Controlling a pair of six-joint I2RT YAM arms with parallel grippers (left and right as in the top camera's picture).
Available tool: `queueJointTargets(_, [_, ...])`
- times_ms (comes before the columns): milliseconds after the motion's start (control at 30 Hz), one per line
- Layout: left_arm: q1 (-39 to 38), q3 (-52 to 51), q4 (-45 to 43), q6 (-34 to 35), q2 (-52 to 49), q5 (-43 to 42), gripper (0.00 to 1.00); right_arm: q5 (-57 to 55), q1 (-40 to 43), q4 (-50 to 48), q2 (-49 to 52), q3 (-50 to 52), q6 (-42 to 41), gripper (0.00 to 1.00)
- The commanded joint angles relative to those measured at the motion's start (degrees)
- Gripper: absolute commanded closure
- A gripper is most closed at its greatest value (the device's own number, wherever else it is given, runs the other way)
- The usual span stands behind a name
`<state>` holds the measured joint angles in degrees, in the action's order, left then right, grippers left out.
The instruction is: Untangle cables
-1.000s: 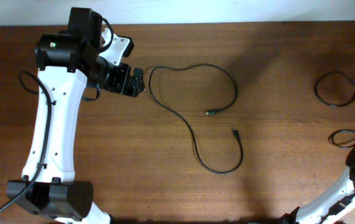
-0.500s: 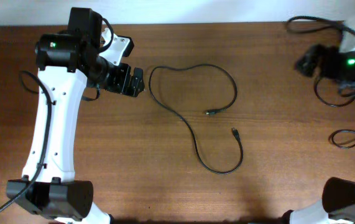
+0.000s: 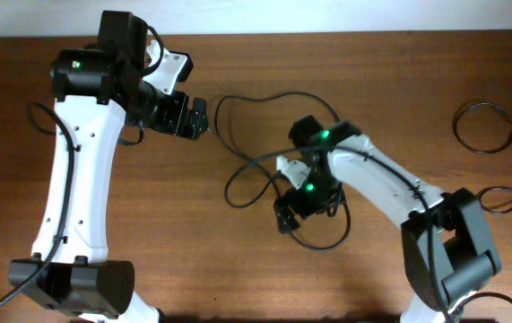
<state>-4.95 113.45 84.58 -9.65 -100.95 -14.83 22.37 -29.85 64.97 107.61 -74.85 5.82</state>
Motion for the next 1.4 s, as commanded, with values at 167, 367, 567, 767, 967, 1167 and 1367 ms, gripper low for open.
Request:
queueJointTargets(167, [0.1,-0.1,0.0,-0.5,-0.3,-0.8,0.01,-0.6,-4.1,-21.0,-0.4,13.4,-2.0,0.01])
queueJointTargets(367, [0.1,-0.1,0.0,-0.5,-0.3,-0.8,0.01,-8.8,-4.1,-24.7,-0.4,20.2,-2.1,0.12])
queueJointTargets(567, [0.1,-0.1,0.0,-0.5,-0.3,-0.8,0.01,-25.6,-4.1,-22.6,-0.4,20.7,-2.0,0.12])
queueJointTargets(767, [0.1,-0.1,0.0,-0.5,-0.3,-0.8,0.01,-33.4,-3.9,-23.5,-0.4,20.6,-6.8,0.46])
queueJointTargets(967, [0.1,-0.1,0.0,-0.5,-0.3,-0.8,0.01,-33.2,-3.3,-27.3,-0.4,19.9,-12.4,0.96])
queueJointTargets(1167, [0.1,-0.1,0.0,-0.5,-0.3,-0.8,0.01,-22.6,11.7,-26.6,-0.4,8.3,-20.3,0.96])
queueJointTargets(1367, [0.1,-0.1,0.0,-0.5,-0.3,-0.8,0.01,-22.4,27.7,-22.4,-0.4,-19.3,-19.5,0.96])
